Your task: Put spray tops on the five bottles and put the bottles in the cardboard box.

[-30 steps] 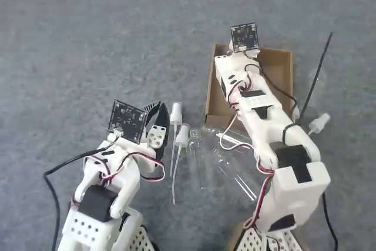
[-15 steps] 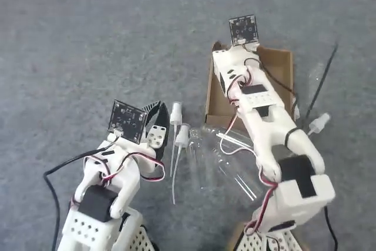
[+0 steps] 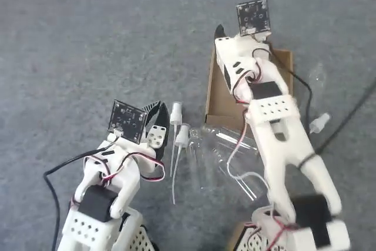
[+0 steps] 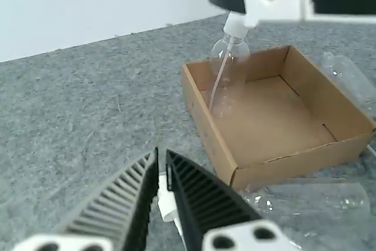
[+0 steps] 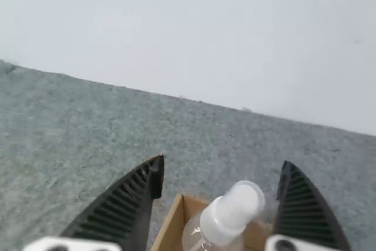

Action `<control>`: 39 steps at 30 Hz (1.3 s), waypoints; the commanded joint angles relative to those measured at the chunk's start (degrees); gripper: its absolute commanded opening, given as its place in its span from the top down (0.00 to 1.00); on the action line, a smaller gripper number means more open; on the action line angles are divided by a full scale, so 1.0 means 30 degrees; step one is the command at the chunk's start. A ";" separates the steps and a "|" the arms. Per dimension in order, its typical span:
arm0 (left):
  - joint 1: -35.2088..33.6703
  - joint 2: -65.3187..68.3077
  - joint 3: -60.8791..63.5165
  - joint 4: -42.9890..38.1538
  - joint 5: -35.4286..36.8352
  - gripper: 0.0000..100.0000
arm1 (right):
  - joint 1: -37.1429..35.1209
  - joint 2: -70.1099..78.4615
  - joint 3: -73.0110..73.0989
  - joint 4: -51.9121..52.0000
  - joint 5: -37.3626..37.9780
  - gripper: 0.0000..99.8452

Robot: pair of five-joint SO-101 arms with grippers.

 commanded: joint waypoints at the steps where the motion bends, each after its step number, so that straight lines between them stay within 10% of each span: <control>1: -0.0147 -0.0029 -0.0132 -0.0615 -0.0176 0.99 | 0.0249 -0.4322 -0.1201 0.3179 0.0410 0.75; 14: -0.0147 -0.0029 -0.0132 -0.0586 -0.0176 0.99 | 0.5026 -0.9861 -0.1114 1.4608 0.0527 0.75; 21: -0.1055 -0.0029 -0.0103 -0.0703 -0.0176 0.99 | 0.8601 -0.9451 -0.1084 1.7597 0.6300 0.74; 39: -0.1582 0.0059 0.0190 -0.1348 -0.0176 0.99 | 1.1004 0.8249 -1.2161 1.7509 0.4952 0.74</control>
